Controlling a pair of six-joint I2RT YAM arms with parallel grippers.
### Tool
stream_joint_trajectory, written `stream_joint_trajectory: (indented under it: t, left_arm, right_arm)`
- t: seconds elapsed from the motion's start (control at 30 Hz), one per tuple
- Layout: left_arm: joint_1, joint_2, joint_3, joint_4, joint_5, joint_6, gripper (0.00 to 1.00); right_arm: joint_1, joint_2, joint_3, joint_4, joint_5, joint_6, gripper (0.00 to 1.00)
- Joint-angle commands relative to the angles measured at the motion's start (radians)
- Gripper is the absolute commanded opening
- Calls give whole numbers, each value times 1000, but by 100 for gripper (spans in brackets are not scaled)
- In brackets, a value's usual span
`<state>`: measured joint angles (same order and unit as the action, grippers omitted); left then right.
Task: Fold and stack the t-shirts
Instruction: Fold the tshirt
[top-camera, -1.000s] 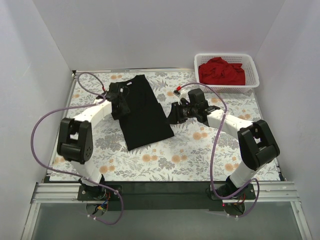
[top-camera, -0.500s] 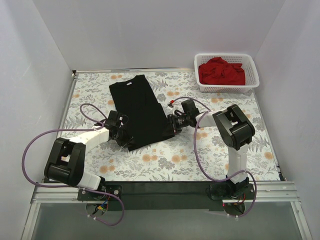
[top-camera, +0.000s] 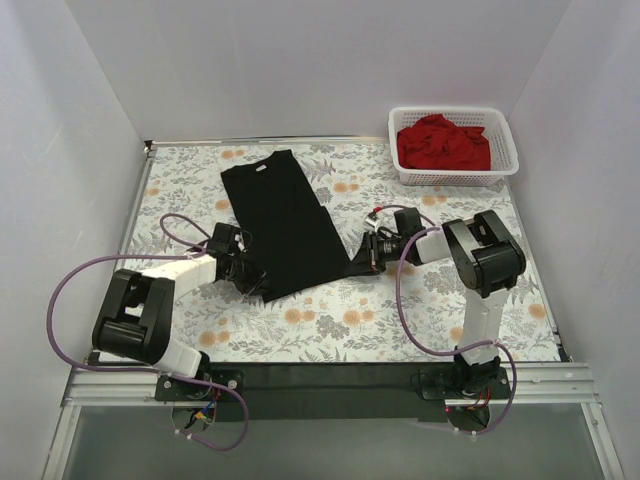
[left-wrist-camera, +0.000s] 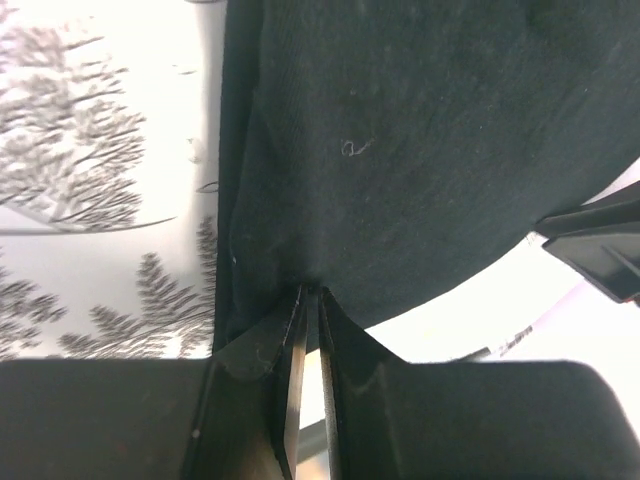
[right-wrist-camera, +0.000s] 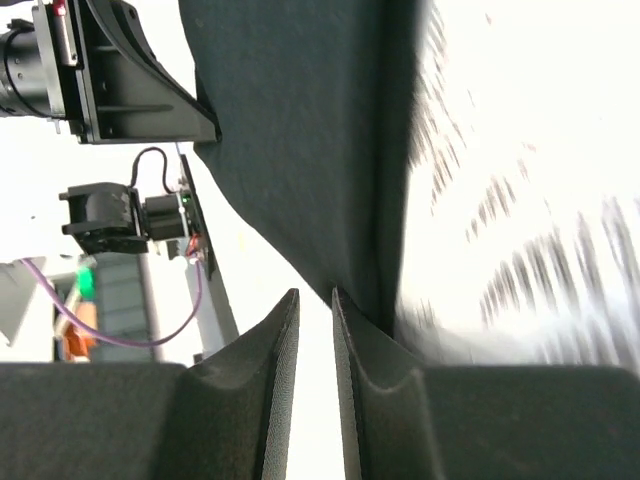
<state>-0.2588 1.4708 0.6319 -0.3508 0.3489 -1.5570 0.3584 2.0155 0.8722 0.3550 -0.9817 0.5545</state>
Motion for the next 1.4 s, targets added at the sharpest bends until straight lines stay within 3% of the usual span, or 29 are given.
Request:
stream_joint_trajectory:
  t: [0.0, 0.17, 0.3, 0.37, 0.53, 0.57, 0.7, 0.83, 0.97, 1.17, 1.37]
  left_arm:
    - [-3, 53, 8, -59, -16, 44, 13]
    - [-5, -126, -32, -146, -76, 38, 15]
    - [-5, -248, -5, -220, -157, 40, 22]
    - [-3, -259, 29, -240, -200, 54, 30]
    - [13, -120, 219, -226, -367, 113, 46]
    - [18, -83, 254, -212, -384, 124, 54]
    - [16, 81, 469, -177, -427, 210, 66]
    - [15, 265, 684, -163, -444, 270, 66]
    - [7, 455, 865, -163, -462, 313, 61]
    - [-10, 618, 974, -169, -461, 357, 45]
    - [-65, 714, 1002, -169, -401, 351, 38]
  right_arm:
    - [-18, -38, -113, -80, 129, 11, 24]
    - [-4, -164, -191, -120, 153, 1, 24]
    - [14, -283, -171, -195, 181, -39, 24]
    - [22, -317, -148, -221, 195, -68, 24]
    - [42, -402, -7, -405, 328, -177, 27]
    - [45, -414, 5, -424, 345, -203, 29]
    - [45, -501, 13, -501, 475, -249, 42]
    - [47, -586, -21, -585, 586, -274, 54]
    - [47, -667, -55, -629, 650, -295, 59]
    - [47, -725, -99, -642, 641, -301, 61]
    - [47, -724, -104, -643, 600, -292, 61]
